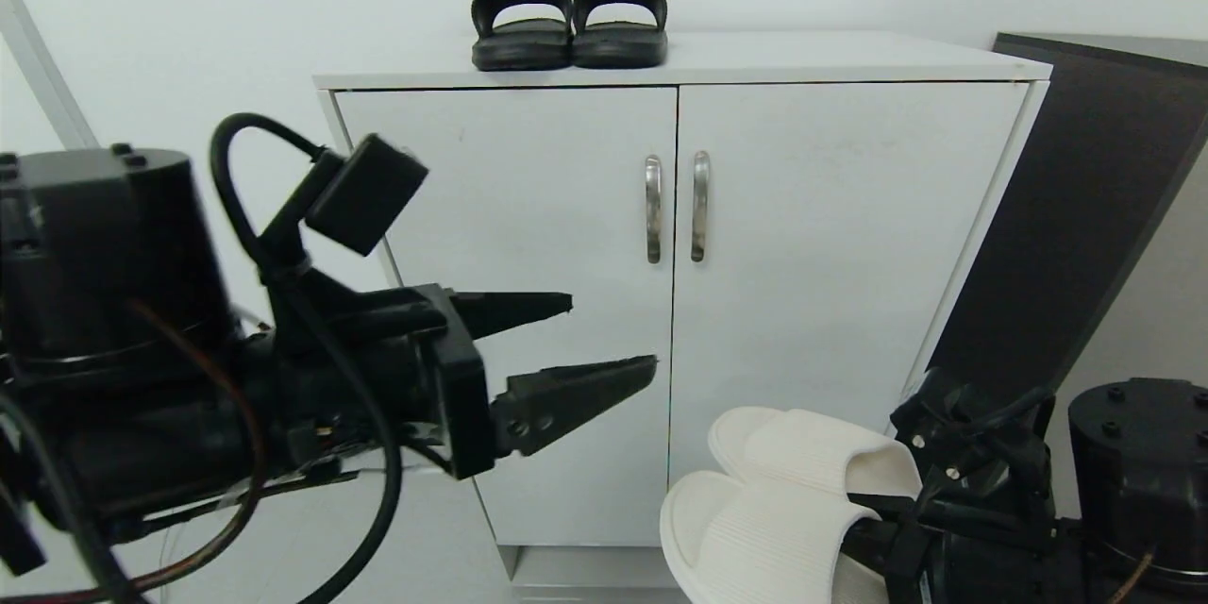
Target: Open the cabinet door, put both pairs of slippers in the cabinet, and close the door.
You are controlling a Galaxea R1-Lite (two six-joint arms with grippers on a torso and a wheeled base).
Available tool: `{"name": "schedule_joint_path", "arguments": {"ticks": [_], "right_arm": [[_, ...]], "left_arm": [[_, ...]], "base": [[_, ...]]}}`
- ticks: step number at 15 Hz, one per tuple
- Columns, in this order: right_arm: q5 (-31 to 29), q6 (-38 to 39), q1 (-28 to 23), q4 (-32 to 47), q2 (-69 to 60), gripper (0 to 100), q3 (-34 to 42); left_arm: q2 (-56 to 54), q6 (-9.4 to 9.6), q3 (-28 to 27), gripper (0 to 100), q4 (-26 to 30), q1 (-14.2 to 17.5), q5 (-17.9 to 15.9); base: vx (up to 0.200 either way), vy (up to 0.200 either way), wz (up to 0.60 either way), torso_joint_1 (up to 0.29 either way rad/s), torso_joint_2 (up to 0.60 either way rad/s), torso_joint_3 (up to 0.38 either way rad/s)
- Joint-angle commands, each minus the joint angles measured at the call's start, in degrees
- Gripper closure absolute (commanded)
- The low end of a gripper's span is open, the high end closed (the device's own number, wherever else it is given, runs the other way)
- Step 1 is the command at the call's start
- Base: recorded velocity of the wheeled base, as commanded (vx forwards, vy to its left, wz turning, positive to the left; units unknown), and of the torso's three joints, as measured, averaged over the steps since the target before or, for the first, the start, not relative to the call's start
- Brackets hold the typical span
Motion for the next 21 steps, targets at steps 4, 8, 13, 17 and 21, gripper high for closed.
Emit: {"name": "schedule_joint_path", "arguments": {"ticks": [4, 8, 13, 17, 21], "right_arm": [[0.1, 0.1, -0.06, -0.05, 0.78, 100, 0.27], [0.28, 0.19, -0.06, -0.05, 1.31, 100, 0.18], [0.28, 0.19, 0.02, -0.75, 1.31, 100, 0.18], [0.28, 0.19, 0.02, -0.93, 1.4, 100, 0.18], [0.28, 0.19, 0.02, -0.93, 1.75, 100, 0.18]], "left_arm": [[14.43, -3.0, -14.97, 0, 0.1, -2.96, -0.11], [20.93, -4.76, -23.41, 0, 0.71, -3.66, -0.38], [23.22, -8.1, -28.68, 0, 0.71, -3.05, -1.34], [23.39, -9.24, -29.29, 0, 2.38, -1.38, -1.08], [24.54, -9.77, -32.37, 0, 4.93, -0.15, 1.47]], "base": [[0.0, 0.0, 0.0, 0.0, 0.0, 0.0], [0.0, 0.0, 0.0, 0.0, 0.0, 0.0], [0.0, 0.0, 0.0, 0.0, 0.0, 0.0], [0.0, 0.0, 0.0, 0.0, 0.0, 0.0], [0.0, 0.0, 0.0, 0.0, 0.0, 0.0]]}}
